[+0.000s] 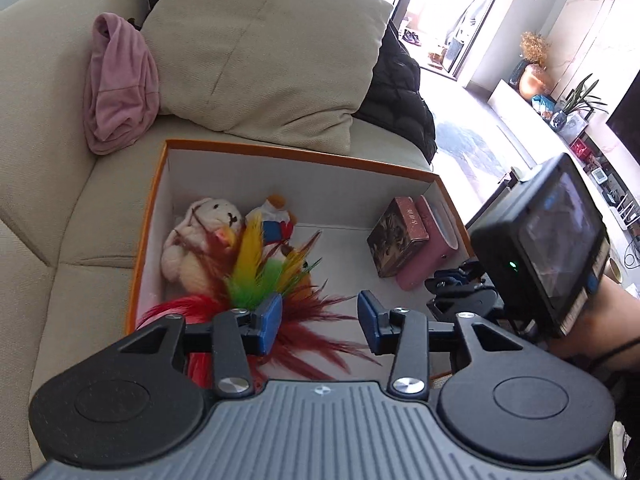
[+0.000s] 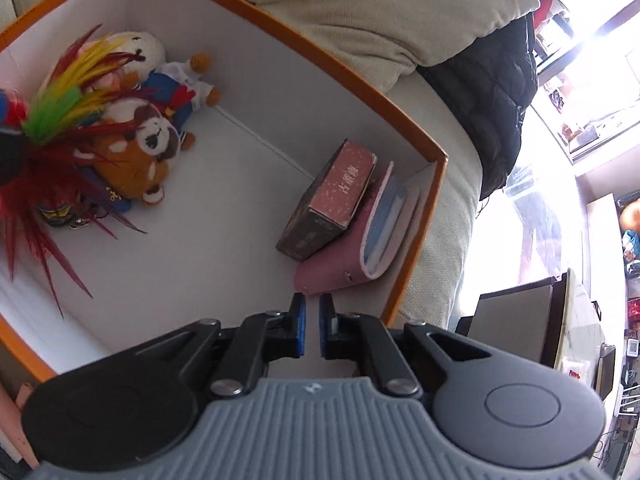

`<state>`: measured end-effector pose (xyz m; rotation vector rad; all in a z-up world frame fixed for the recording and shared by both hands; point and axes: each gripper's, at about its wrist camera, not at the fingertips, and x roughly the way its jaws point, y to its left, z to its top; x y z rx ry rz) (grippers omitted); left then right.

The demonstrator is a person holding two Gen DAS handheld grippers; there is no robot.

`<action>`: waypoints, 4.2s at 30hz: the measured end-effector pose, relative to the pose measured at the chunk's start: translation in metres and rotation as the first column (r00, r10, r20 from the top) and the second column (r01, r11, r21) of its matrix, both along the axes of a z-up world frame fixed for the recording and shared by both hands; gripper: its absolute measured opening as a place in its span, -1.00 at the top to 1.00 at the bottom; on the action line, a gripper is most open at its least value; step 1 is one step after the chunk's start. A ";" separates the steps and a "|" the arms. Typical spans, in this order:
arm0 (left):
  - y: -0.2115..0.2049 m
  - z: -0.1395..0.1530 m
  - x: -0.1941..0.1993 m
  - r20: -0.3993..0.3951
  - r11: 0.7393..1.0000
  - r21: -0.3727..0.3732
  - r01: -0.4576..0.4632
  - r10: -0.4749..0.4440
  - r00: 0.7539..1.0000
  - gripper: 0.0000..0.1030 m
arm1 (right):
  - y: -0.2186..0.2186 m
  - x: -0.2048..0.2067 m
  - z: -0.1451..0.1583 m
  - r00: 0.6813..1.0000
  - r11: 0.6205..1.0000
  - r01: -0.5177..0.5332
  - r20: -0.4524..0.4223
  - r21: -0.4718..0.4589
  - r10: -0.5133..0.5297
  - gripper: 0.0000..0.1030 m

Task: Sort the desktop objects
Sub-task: 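Open both grippers and withdraw them from the shoebox, then reach both grippers back toward the remaining items on the sofa seat, then grasp the small cardboard box with left while right grasps the black case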

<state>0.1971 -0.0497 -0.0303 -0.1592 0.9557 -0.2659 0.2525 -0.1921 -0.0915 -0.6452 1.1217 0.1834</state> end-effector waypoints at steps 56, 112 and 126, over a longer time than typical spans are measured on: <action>-0.007 -0.036 -0.188 0.111 0.999 0.041 -0.010 0.006 0.994 0.05 | -0.102 -0.224 0.014 0.957 0.746 0.113 0.130 0.656 -0.259 0.25; 0.034 -0.050 -0.127 -0.108 0.996 0.073 -0.042 0.050 0.993 -0.08 | -0.043 -0.183 0.003 0.989 0.703 0.035 -0.126 0.711 0.079 0.65; 0.059 -0.053 -0.096 -0.071 0.939 0.246 -0.240 0.264 0.962 -0.33 | -0.070 -0.184 -0.026 0.995 0.939 0.063 0.047 0.338 -0.084 -0.19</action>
